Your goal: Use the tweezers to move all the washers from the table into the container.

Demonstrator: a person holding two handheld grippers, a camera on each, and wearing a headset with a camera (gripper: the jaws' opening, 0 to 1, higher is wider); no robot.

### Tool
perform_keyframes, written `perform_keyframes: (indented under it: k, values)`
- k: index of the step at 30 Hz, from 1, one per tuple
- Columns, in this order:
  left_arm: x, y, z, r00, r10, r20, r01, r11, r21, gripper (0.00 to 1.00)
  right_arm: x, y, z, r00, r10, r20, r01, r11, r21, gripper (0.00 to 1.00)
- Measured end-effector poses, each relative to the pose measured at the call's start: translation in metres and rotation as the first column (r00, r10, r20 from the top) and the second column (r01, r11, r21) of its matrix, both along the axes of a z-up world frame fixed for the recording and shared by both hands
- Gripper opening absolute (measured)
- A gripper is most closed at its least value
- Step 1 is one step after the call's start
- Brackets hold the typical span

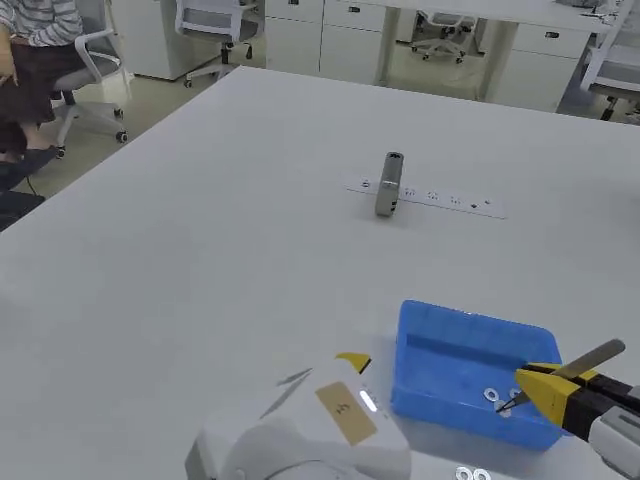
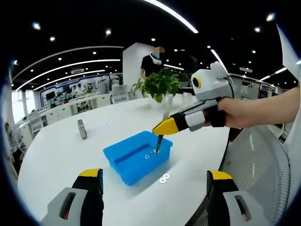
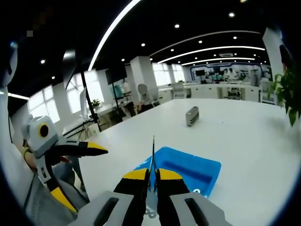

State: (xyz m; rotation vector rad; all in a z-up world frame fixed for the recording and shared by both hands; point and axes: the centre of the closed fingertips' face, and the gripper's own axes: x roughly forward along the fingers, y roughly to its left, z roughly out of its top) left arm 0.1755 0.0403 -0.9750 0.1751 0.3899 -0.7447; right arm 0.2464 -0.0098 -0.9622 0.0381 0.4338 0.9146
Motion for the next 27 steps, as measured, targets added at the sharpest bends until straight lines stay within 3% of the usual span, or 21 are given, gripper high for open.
perform_keyframes:
  k: [9,27]
  values:
    - [0.001,0.001,0.0,1.0,0.006,0.0,-0.006,1.0,-0.006,0.92,0.011,0.0,0.001,1.0,-0.019,-0.005,0.019,1.0,0.01,0.03]
    - [0.001,0.001,0.0,1.0,0.006,-0.002,-0.006,1.0,-0.005,0.92,0.035,0.004,-0.011,1.0,-0.008,-0.006,0.008,1.0,-0.027,0.03]
